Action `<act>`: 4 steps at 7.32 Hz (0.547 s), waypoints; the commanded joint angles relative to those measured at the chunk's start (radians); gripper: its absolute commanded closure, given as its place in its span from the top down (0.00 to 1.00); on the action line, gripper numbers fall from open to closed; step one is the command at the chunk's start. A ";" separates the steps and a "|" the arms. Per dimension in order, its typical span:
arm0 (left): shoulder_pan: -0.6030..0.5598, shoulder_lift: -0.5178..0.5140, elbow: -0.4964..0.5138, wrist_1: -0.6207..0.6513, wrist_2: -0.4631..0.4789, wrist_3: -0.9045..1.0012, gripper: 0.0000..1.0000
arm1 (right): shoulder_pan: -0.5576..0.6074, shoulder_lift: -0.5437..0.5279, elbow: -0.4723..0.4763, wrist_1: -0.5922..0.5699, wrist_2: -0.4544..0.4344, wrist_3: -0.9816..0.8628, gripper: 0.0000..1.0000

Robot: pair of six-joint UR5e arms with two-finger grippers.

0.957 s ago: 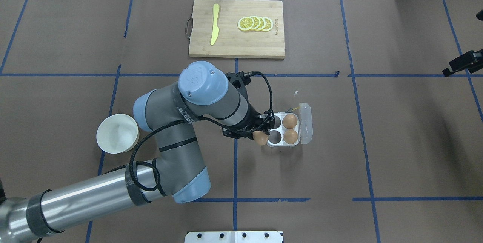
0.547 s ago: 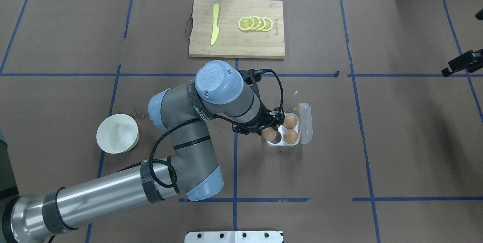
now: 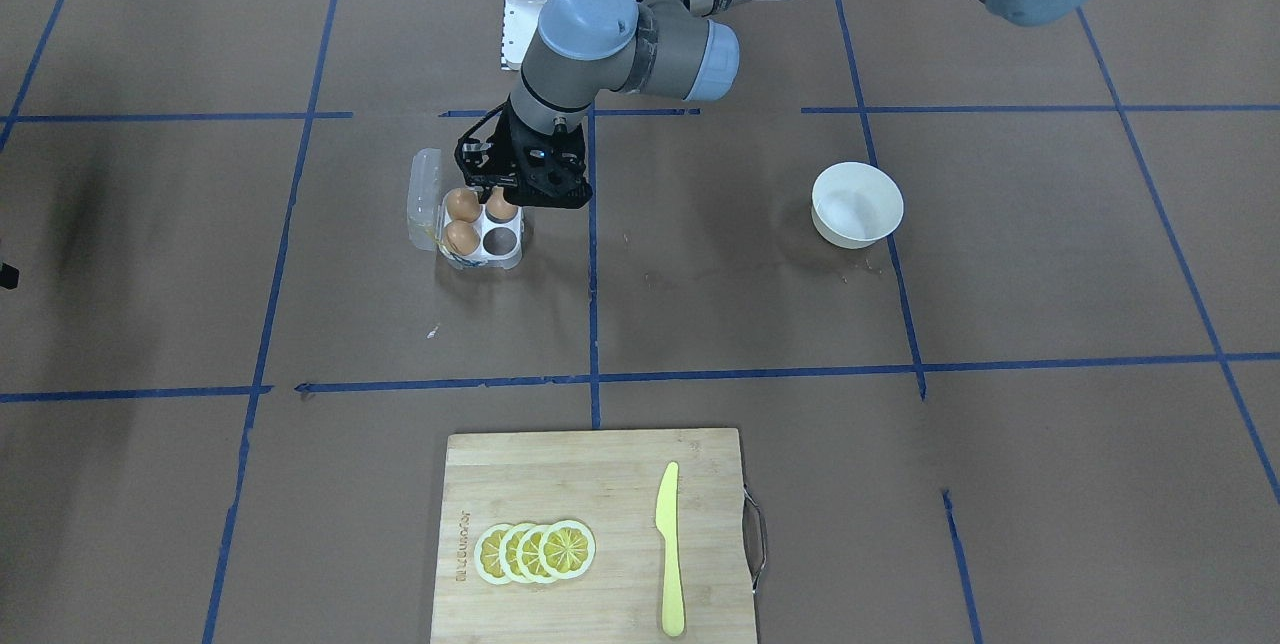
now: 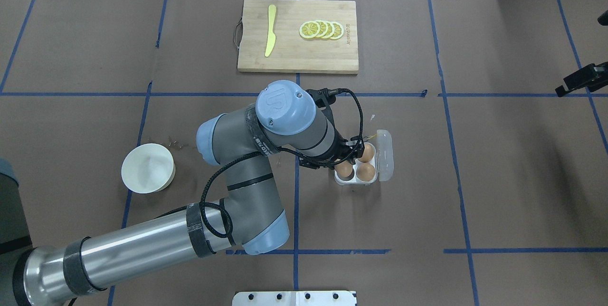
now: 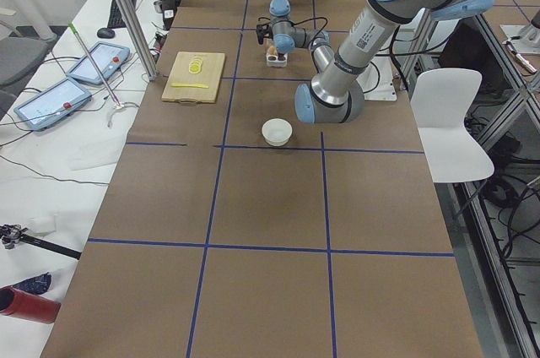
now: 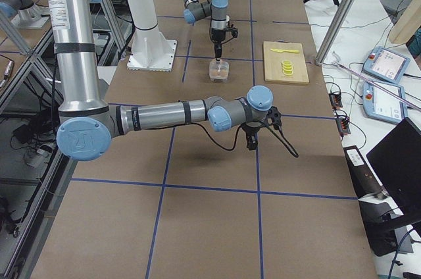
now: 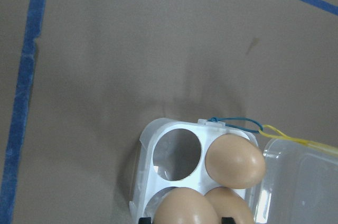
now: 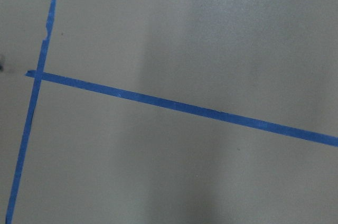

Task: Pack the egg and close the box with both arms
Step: 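Lower the egg into the empty slot and open the left gripper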

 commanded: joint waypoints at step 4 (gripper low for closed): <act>0.006 0.000 0.003 -0.002 0.001 0.039 0.48 | 0.000 -0.002 0.000 0.001 0.000 0.000 1.00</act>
